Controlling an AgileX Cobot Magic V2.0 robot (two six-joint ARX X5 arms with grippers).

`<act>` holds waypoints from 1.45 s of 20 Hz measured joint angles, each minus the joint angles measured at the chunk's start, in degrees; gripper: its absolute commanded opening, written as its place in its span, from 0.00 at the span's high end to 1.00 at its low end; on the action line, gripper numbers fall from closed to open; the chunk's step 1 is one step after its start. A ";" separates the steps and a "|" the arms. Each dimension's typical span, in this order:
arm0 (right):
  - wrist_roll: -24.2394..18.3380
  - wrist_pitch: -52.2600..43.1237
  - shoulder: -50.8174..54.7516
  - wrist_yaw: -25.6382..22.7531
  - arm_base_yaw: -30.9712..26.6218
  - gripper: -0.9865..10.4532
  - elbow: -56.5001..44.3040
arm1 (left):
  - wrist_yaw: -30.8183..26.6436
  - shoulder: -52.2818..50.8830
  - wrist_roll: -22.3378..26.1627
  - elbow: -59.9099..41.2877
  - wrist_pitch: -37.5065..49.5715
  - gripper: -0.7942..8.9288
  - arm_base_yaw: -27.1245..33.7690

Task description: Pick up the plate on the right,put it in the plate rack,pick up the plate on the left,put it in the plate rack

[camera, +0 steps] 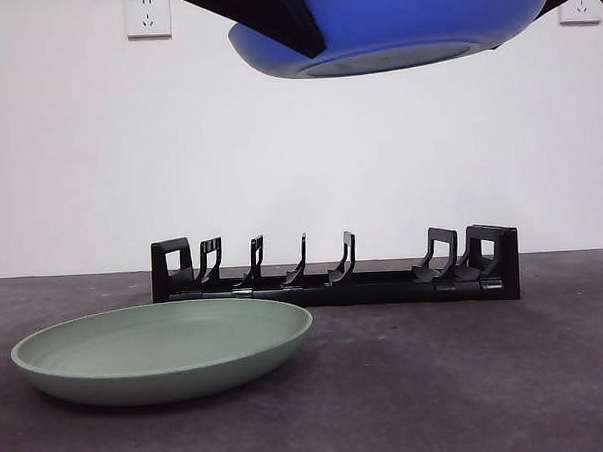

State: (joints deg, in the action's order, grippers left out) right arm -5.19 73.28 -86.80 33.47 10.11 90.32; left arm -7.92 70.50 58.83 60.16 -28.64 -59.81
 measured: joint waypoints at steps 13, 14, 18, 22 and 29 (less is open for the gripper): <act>0.46 -12.61 1.14 6.51 -0.37 0.67 0.11 | 4.26 0.02 -13.77 0.02 -2.62 0.93 0.96; 0.92 -15.52 2.43 5.51 -0.37 0.67 0.11 | 6.03 0.02 -15.80 0.02 -2.38 0.93 1.70; 3.54 -25.09 10.14 -6.32 -0.37 0.67 0.28 | 11.63 0.02 -24.52 0.00 4.48 0.93 7.21; 3.89 -24.15 16.31 -15.10 -0.42 0.68 0.55 | 20.28 0.02 -36.81 0.00 16.02 0.93 15.80; 3.08 -13.03 18.05 -6.80 -0.37 0.73 0.55 | 32.33 0.04 -57.24 0.00 31.69 0.93 30.95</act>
State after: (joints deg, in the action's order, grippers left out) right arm -2.11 60.25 -68.75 26.68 9.74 90.87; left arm 24.40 70.54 1.58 60.16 3.05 -28.86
